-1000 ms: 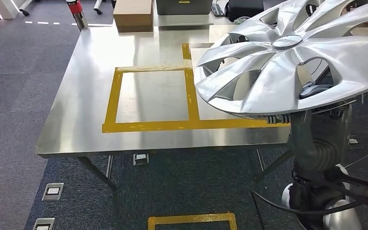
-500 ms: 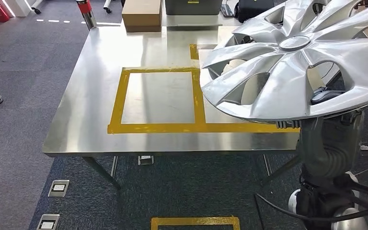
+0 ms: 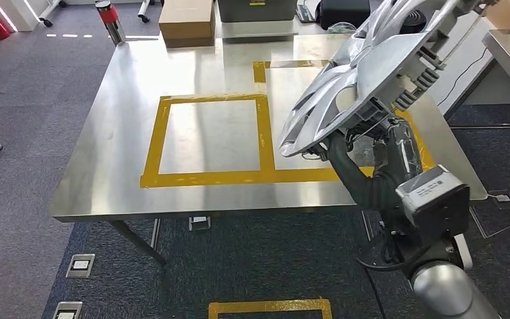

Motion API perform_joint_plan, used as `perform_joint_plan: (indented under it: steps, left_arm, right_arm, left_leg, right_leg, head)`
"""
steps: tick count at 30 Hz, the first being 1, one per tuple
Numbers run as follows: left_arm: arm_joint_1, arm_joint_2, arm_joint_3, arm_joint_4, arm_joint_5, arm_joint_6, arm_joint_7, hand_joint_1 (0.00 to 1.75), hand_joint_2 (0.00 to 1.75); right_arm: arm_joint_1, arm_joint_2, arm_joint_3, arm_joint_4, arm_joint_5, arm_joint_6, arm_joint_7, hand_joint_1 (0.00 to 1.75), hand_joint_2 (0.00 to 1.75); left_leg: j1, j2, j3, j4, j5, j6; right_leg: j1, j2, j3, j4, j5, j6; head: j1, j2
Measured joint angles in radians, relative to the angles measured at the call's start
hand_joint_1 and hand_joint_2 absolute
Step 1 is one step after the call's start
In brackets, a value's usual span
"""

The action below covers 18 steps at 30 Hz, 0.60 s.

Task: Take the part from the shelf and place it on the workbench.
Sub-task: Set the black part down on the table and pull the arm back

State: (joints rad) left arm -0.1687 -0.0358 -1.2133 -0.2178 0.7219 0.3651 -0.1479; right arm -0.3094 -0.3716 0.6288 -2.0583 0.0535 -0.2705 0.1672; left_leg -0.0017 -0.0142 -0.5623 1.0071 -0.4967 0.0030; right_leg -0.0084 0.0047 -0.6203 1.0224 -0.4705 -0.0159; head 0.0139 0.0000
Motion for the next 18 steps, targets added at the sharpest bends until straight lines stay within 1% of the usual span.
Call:
perform_joint_plan:
  steps: [3, 7, 9, 13, 18]
  left_arm:
    - [-0.006, -0.008, -0.003, 0.0, -0.013, 0.018, -0.018, 0.0, 1.75]
    - [-0.016, -0.022, -0.007, 0.0, -0.042, 0.046, -0.03, 0.0, 1.75]
    - [-0.02, -0.029, -0.01, 0.0, -0.054, 0.05, -0.033, 0.0, 1.75]
    - [-0.022, -0.038, -0.019, 0.0, -0.066, 0.051, -0.042, 0.0, 1.75]
    - [-0.027, -0.049, -0.027, 0.0, -0.083, 0.049, -0.054, 0.0, 1.75]
  right_arm:
    - [-0.081, -0.002, 0.065, 0.061, 0.075, 0.067, 0.095, 1.75, 1.75]
    - [-0.191, 0.003, 0.149, 0.186, 0.141, 0.124, 0.173, 1.75, 1.75]
    - [-0.235, 0.01, 0.187, 0.257, 0.17, 0.141, 0.194, 1.75, 1.75]
    - [-0.292, 0.022, 0.244, 0.363, 0.223, 0.166, 0.22, 1.75, 1.75]
    - [-0.373, 0.058, 0.326, 0.505, 0.393, 0.242, 0.261, 1.75, 1.75]
  left_leg:
    - [0.0, 0.0, 0.0, 0.0, 0.001, -0.001]
    - [-0.001, -0.002, 0.0, 0.0, 0.002, -0.001]
    - [-0.001, -0.002, 0.0, 0.0, 0.002, -0.001]
    - [-0.001, -0.003, -0.001, 0.0, 0.002, -0.001]
    - [-0.001, -0.003, -0.002, 0.0, 0.002, -0.001]
  right_leg:
    - [0.0, -0.001, 0.001, 0.0, 0.001, 0.0]
    - [-0.001, -0.003, 0.003, -0.002, 0.002, 0.001]
    - [-0.001, -0.003, 0.004, -0.003, 0.003, 0.002]
    - [-0.001, -0.004, 0.004, -0.004, 0.004, 0.002]
    - [-0.001, -0.003, 0.004, -0.005, 0.004, 0.003]
  head:
    - [0.0, 0.0]
    - [-0.001, 0.0]
    - [-0.002, 0.0]
    - [-0.002, 0.0]
    - [-0.002, 0.0]
